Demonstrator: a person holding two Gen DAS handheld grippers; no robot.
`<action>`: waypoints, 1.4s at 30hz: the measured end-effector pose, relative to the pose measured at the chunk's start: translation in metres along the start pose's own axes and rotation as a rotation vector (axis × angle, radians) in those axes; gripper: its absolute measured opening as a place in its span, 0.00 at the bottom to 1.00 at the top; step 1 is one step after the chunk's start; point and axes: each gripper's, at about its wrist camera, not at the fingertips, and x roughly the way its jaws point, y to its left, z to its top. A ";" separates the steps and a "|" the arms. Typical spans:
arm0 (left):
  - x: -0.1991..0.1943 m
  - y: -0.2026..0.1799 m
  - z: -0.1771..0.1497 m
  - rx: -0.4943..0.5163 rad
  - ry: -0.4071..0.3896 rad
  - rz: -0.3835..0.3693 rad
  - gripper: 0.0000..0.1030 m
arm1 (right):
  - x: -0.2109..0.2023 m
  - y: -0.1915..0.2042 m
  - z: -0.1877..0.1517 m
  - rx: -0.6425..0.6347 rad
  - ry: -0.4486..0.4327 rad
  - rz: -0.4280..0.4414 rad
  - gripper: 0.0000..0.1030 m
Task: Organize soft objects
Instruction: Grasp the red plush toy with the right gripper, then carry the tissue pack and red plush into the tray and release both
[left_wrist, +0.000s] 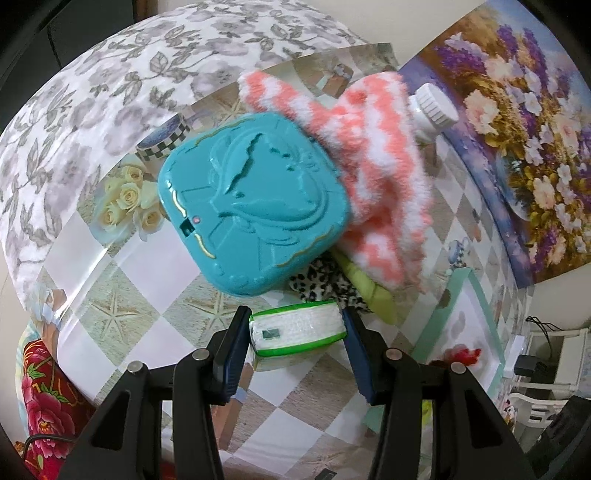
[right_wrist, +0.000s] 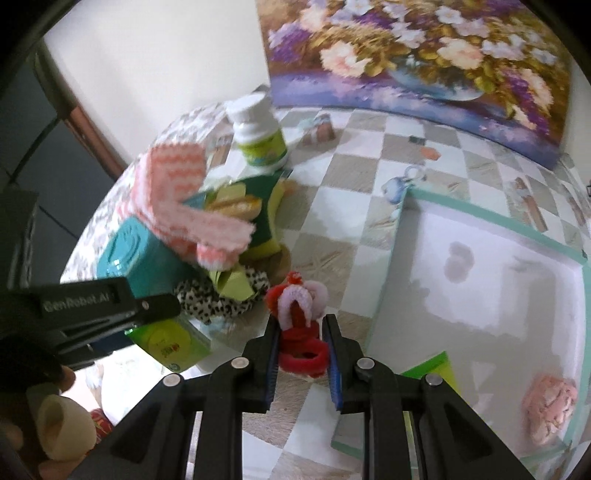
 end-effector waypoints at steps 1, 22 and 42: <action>-0.003 -0.001 -0.001 0.005 -0.006 -0.003 0.50 | -0.004 -0.003 0.002 0.007 -0.011 -0.003 0.23; -0.033 -0.074 -0.034 0.292 -0.131 -0.149 0.50 | -0.056 -0.135 -0.009 0.372 -0.075 -0.236 0.23; -0.013 -0.175 -0.100 0.654 -0.173 -0.260 0.50 | -0.076 -0.237 -0.051 0.653 -0.054 -0.409 0.23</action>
